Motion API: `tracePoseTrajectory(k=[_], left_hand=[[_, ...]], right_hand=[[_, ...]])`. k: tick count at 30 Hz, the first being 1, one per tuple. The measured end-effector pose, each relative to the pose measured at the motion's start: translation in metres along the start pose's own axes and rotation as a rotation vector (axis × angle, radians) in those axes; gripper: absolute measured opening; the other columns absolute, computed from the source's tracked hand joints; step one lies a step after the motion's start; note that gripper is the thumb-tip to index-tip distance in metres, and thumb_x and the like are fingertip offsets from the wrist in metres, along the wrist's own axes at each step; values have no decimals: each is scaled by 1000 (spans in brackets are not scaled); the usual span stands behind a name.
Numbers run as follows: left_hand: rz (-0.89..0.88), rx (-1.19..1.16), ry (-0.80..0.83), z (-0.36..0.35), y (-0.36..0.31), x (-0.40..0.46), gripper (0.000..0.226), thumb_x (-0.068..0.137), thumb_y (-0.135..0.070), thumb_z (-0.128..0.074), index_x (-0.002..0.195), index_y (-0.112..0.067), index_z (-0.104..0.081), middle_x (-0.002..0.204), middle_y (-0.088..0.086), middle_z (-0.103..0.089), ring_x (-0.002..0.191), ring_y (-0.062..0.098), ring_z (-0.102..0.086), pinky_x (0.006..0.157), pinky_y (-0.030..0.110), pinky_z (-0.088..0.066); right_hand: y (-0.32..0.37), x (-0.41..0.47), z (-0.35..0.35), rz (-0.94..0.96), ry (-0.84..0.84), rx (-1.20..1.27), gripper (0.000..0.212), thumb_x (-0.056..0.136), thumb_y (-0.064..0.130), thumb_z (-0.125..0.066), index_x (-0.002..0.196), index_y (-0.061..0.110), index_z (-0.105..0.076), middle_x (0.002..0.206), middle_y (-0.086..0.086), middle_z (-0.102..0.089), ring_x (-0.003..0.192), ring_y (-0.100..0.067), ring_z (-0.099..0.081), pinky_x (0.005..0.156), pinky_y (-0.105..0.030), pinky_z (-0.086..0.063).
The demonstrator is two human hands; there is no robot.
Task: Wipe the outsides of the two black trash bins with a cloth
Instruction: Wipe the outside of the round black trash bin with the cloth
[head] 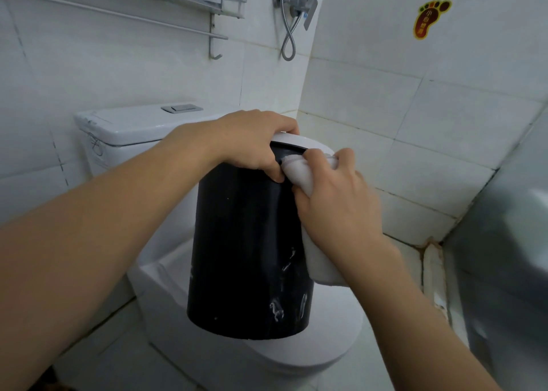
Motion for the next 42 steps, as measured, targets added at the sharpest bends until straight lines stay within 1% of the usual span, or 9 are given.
tracePoseTrajectory(k=[3, 8, 12, 18, 25, 30, 33, 37, 42], left_hand=[[1, 2, -3, 1, 1, -1, 53, 66, -35, -85, 111, -40, -57, 106, -14, -61, 100, 17, -56, 90, 41, -48], [8, -5, 2, 2, 4, 0, 53, 69, -36, -84, 113, -39, -55, 108, -14, -59, 101, 17, -55, 88, 37, -47], [13, 3, 0, 2, 6, 0, 54, 69, -35, -84, 114, -39, -54, 109, -12, -60, 103, 18, -56, 90, 39, -47], [-2, -16, -13, 1, 10, -5, 79, 72, -34, -81, 137, -55, -42, 133, -20, -51, 116, 11, -47, 96, 32, -40], [-5, -39, -36, -6, 7, 1, 68, 70, -18, -76, 127, -39, -47, 121, -9, -56, 105, 17, -54, 89, 38, -48], [7, -2, -39, -6, 6, 4, 65, 68, -28, -82, 123, -36, -47, 110, -9, -58, 97, 17, -54, 79, 33, -46], [4, 20, -41, 1, 7, 4, 69, 65, -33, -87, 126, -35, -55, 113, -12, -57, 102, 13, -52, 81, 30, -42], [10, 44, -38, 3, 8, 4, 72, 66, -38, -87, 131, -40, -54, 114, -16, -53, 105, 11, -48, 83, 29, -38], [30, 45, -37, 0, 5, 4, 78, 68, -41, -85, 137, -44, -49, 133, -15, -54, 122, 15, -49, 102, 39, -42]], right_hand=[[-3, 2, 0, -22, -2, 17, 25, 94, 35, -49, 118, 28, -48, 104, -3, -34, 71, -27, -40, 49, -31, -23], [-19, 6, -1, -102, 43, 31, 29, 95, 37, -49, 122, 28, -45, 102, -1, -28, 76, -30, -41, 60, -34, -32], [-14, 3, 1, -60, 96, 89, 38, 91, 48, -55, 123, 31, -44, 104, 1, -29, 77, -27, -42, 65, -33, -33], [-12, -1, 1, -102, 163, 284, 42, 82, 65, -57, 114, 39, -49, 102, 1, -39, 78, -23, -50, 65, -32, -36], [-22, -3, -9, -94, 168, 348, 35, 86, 39, -53, 120, 36, -45, 96, -2, -43, 90, -23, -47, 70, -33, -36], [-29, -6, -14, -71, 144, 433, 38, 86, 40, -60, 120, 37, -45, 102, 2, -53, 88, -14, -43, 67, -27, -28], [-30, -6, -13, -82, 117, 447, 43, 82, 41, -65, 121, 37, -47, 105, 5, -55, 90, -13, -43, 75, -27, -29], [-30, -5, -7, -94, 97, 418, 38, 82, 40, -64, 117, 42, -50, 99, 3, -52, 83, -13, -43, 63, -23, -28], [-27, -12, -9, -33, 126, 314, 36, 83, 42, -61, 117, 41, -50, 97, 2, -54, 85, -21, -52, 67, -30, -32]])
Point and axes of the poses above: each hand's wrist, its own x-axis towards the middle knuckle, its own z-axis out of the back of the hand, y = z × x, the point moved 2 cm from there along x, towards the middle knuckle
